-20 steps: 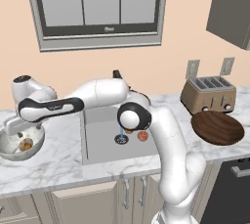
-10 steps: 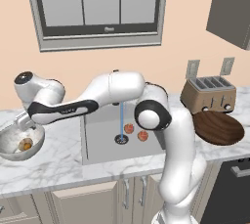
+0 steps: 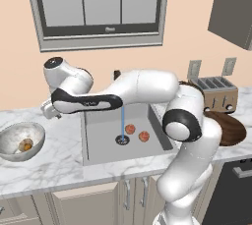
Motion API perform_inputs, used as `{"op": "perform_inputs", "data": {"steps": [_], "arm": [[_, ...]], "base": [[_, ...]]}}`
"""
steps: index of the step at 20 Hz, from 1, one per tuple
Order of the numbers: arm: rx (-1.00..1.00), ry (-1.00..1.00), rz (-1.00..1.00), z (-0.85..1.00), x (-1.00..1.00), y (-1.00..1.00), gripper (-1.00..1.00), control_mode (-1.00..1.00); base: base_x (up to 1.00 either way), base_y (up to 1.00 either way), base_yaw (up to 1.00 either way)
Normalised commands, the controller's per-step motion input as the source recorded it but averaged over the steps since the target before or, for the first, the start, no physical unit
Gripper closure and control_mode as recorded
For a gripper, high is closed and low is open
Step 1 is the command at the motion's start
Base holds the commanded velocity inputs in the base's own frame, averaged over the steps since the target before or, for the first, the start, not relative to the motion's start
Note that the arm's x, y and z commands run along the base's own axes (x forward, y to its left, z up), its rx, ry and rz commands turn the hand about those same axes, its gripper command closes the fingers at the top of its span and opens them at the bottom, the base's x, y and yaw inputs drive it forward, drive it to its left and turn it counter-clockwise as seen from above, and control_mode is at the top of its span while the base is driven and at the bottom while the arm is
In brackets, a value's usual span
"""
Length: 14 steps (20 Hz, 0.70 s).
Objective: Pick the peachs from the sink and place them in one bowl. Place the mushroom in the other bowl. Then turn off the sink faucet.
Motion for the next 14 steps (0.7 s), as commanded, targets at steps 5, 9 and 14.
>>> {"op": "perform_inputs", "data": {"steps": [5,9,14], "arm": [[0.0,0.0,-0.14,0.26,-0.35,-0.78,-1.0,-1.0],[0.0,-0.08,-0.11,0.0,-0.75,-0.89,-1.0,-1.0],[0.0,-0.05,-0.1,0.0,-0.7,-0.83,-1.0,-1.0]], "base": [[0.0,0.0,0.0],[0.0,0.0,0.0],[0.0,0.0,0.0]]}}
